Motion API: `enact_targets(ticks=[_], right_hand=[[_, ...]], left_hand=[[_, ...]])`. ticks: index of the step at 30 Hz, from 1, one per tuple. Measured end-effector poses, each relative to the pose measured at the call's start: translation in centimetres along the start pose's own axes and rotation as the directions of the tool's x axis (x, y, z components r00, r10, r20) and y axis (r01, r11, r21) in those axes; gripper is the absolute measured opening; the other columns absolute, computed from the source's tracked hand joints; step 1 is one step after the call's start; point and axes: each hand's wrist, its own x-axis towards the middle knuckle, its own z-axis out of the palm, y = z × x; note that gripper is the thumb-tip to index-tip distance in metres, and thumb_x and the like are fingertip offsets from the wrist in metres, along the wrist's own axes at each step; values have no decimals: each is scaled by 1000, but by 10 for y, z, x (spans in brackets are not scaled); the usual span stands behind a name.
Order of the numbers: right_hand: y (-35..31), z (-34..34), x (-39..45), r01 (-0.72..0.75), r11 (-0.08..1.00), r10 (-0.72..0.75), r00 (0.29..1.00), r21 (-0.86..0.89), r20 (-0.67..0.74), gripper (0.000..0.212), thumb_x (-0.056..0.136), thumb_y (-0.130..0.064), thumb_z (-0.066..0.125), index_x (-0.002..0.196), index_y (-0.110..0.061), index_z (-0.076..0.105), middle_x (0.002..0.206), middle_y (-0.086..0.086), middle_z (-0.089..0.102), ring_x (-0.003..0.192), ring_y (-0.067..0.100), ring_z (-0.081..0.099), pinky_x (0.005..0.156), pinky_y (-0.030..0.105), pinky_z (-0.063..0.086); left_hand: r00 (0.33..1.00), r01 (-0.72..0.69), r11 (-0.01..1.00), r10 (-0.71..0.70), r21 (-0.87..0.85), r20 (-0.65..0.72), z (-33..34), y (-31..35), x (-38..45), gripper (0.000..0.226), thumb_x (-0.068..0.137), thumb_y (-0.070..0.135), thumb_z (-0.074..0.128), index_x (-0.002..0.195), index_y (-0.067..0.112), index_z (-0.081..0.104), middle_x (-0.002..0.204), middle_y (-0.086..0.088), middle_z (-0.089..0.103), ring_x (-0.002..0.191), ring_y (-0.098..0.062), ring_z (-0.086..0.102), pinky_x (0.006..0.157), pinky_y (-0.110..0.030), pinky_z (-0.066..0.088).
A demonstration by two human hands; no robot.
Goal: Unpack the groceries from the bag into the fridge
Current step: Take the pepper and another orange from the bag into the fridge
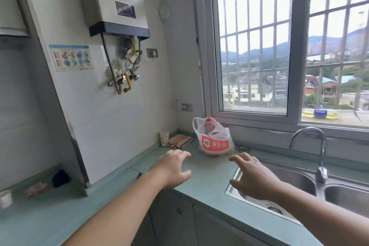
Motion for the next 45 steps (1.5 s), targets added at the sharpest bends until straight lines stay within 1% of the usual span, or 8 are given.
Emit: enact_targets(ticks=[11, 18, 22, 30, 34, 40, 42, 45], right_hand=[[60, 42, 145, -182, 981, 185, 982, -62, 47, 64, 85, -42, 57, 143, -27, 35, 143, -4, 42, 130, 18, 42, 106, 31, 38], [66, 74, 242, -243, 965, 253, 961, -97, 108, 62, 85, -43, 59, 140, -27, 38, 135, -3, 48, 116, 16, 55, 98, 28, 42], [79, 95, 292, -273, 959, 280, 954, -77, 107, 57, 86, -40, 59, 138, -22, 42, 134, -2, 51, 124, 17, 50, 102, 29, 41], [121, 144, 401, -357, 920, 349, 934, 164, 79, 42, 88, -28, 59, 128, -16, 54, 127, 1, 61, 111, 16, 59, 94, 28, 48], [124, 184, 458, -373, 884, 352, 928, 281, 126, 37, 93, -21, 56, 129, -12, 55, 127, 4, 62, 112, 17, 60, 95, 29, 50], [137, 212, 531, -460, 758, 468, 877, 463, 105, 37, 92, 0, 47, 125, -14, 59, 125, 6, 62, 110, 21, 60, 93, 32, 53], [141, 217, 558, -512, 661, 559, 824, 549, 96, 43, 93, 3, 41, 129, -13, 58, 130, 6, 60, 114, 19, 56, 90, 28, 48], [148, 235, 589, -600, 460, 695, 702, 654, 156, 43, 93, 4, 39, 127, -13, 60, 128, 6, 61, 102, 16, 54, 84, 27, 49]], left_hand=[[995, -102, 992, 103, -70, 13, 74, -75, 191, 59, 88, 43, 54, 143, 25, 40, 142, 4, 47, 133, -16, 38, 109, -33, 34], [990, -108, 978, 123, -177, 74, 108, -118, 295, 58, 86, 43, 55, 140, 27, 43, 139, 6, 48, 130, -15, 42, 104, -36, 40], [984, -135, 972, 154, -193, 87, 117, -136, 349, 59, 88, 40, 55, 142, 24, 41, 141, 4, 46, 131, -16, 42, 105, -34, 40], [973, -156, 973, 181, -171, 144, 133, -148, 445, 56, 90, 36, 53, 143, 24, 40, 143, 3, 45, 131, -16, 43, 104, -35, 41], [970, -156, 974, 182, -163, 160, 142, -161, 499, 45, 95, 23, 44, 140, 21, 45, 142, -1, 48, 129, -19, 46, 104, -35, 40], [973, -136, 957, 178, -256, 146, 173, -156, 578, 50, 91, 2, 35, 137, 17, 47, 139, -6, 52, 123, -25, 51, 100, -39, 45], [981, -110, 937, 156, -330, 119, 186, -153, 604, 51, 90, -1, 36, 137, 15, 49, 135, -7, 55, 122, -25, 52, 100, -37, 45], [977, -103, 879, 177, -466, 117, 213, -151, 638, 46, 93, 0, 36, 133, 15, 52, 124, -7, 60, 111, -22, 55, 91, -31, 45]])
